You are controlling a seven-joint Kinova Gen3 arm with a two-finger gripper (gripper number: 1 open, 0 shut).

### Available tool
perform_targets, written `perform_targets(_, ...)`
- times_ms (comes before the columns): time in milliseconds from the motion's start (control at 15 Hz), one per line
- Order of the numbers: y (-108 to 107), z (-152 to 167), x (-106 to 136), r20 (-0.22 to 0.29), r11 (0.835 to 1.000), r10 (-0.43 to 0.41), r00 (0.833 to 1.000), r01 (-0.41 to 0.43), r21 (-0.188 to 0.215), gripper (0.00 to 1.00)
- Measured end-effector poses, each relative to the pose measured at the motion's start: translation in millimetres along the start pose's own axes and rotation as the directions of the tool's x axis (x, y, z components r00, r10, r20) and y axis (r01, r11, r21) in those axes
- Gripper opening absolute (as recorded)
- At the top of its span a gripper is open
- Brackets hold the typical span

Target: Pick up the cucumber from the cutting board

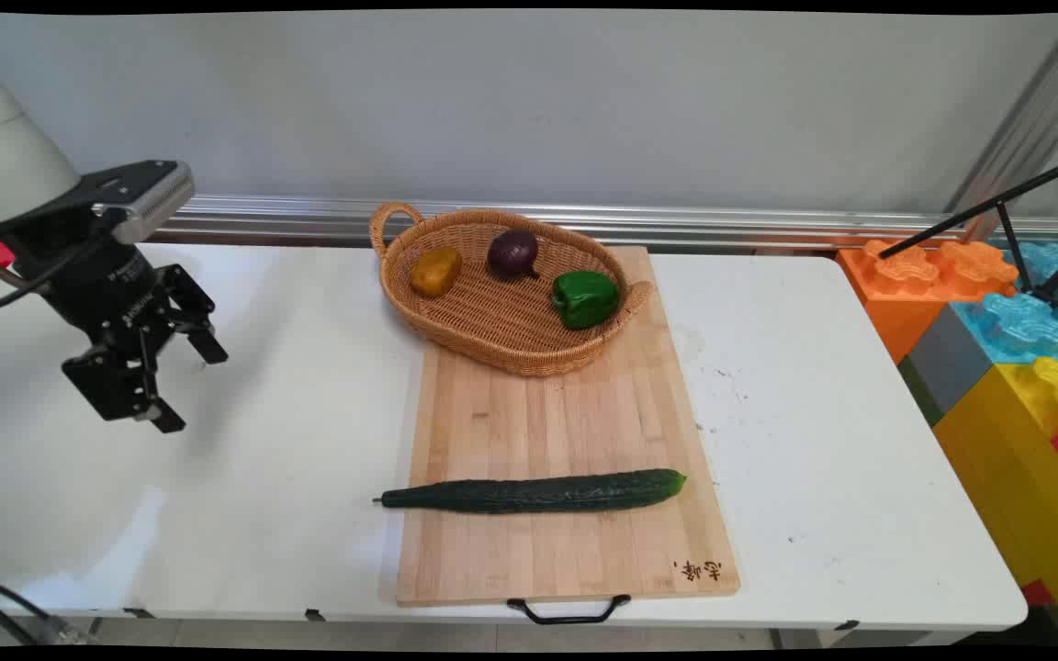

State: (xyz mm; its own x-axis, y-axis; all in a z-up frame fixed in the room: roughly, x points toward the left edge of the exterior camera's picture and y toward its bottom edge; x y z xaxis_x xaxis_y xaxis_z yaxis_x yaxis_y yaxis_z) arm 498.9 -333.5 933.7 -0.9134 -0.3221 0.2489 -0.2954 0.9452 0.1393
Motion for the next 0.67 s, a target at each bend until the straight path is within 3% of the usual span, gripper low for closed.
perform_targets(267,0.2,11.7,12.7,-0.060,1.000,-0.007,0.998,0.006,-0.016,1.00)
perform_targets(667,6.2,40.7,66.0,-0.154,0.999,-0.009,0.988,0.003,-0.039,1.00)
